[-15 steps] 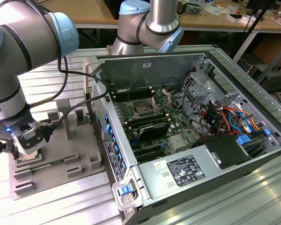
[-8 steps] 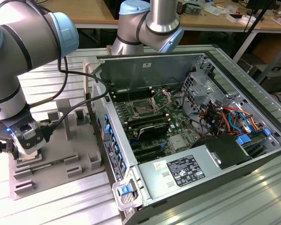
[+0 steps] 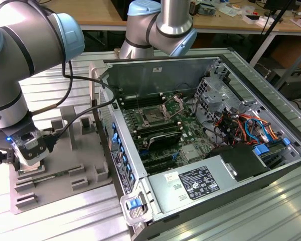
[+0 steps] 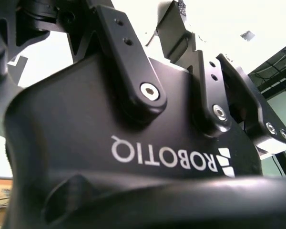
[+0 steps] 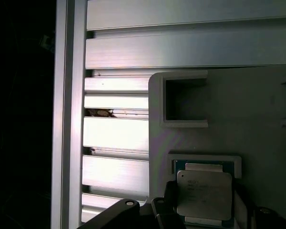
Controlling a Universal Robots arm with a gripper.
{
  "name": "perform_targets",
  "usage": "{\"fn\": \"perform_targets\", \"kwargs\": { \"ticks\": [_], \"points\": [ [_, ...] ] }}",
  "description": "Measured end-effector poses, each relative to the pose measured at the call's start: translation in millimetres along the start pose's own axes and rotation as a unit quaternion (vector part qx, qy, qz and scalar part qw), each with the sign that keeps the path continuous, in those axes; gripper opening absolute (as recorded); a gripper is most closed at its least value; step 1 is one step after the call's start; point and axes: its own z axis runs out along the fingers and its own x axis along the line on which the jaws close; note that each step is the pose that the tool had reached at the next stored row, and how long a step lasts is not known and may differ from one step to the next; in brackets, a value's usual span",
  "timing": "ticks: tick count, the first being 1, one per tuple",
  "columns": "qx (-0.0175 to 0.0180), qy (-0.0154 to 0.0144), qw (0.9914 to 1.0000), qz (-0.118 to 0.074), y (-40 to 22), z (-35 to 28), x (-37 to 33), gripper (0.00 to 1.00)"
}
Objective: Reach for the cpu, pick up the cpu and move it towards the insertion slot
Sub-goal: 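Pick up the cpu and move it towards the insertion slot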
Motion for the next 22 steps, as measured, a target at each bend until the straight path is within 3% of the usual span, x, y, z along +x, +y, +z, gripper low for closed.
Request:
{"fn": "perform_targets", "kwargs": {
  "ticks": [5,8,22],
  "points": [
    [-0.0001,-0.0002,1.00000,0.000,0.0,-0.1,0.0,0.54],
    [-0.0018,-0.0001,1.00000,0.000,-0.1,-14.8,0.0,0.54],
    [-0.0025,-0.0002,1.00000,0.000,-0.2,-26.0,0.0,0.54]
  ]
}}
